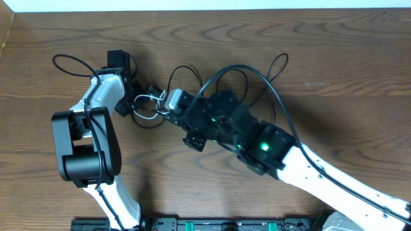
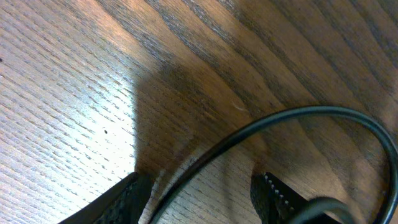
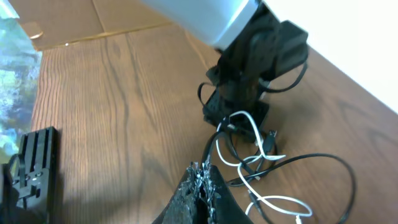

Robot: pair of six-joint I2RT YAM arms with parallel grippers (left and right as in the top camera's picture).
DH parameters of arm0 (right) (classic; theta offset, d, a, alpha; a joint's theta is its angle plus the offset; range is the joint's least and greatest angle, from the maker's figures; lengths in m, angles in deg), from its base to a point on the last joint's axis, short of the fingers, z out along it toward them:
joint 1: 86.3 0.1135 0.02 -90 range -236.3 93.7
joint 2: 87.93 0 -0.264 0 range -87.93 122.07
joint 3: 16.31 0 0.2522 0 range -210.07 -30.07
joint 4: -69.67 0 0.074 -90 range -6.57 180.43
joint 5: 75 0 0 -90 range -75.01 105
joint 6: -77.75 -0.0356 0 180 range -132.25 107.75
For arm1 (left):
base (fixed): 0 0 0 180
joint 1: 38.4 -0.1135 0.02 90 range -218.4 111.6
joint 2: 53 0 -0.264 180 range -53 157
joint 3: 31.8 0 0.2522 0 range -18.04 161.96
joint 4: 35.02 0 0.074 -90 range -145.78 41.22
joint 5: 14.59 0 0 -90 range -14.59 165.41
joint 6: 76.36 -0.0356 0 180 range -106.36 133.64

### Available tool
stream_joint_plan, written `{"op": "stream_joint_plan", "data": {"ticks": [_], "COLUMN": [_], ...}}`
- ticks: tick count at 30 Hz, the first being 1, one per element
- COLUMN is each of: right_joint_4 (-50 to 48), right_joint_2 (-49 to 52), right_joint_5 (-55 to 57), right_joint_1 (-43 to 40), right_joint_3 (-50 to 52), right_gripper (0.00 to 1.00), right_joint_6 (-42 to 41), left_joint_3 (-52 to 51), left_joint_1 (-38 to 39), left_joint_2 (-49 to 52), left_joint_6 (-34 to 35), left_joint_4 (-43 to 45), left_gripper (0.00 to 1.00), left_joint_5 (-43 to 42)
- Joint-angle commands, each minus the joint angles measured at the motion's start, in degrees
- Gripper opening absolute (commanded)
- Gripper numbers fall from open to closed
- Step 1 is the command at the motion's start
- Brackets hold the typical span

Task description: Untangle cables

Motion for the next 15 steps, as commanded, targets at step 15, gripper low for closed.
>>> {"op": "stream_joint_plan", "data": {"ticks": [15], "right_joint_4": [6.36], "right_joint_2": [-15.78], "right_joint_5": [6.82], "right_joint_1": [-0.52], "right_joint_3": [-0.13], "right_gripper": [0.01], "right_joint_6": [5.18], "left_joint_3": [-1.84], "left_joint_1": [-0.31], "left_joint_2": [2.23], "left_joint_6": [-0.07], "left_joint_4": [-0.46], "left_gripper": [0.58], "left_joint_5": [0.33]}}
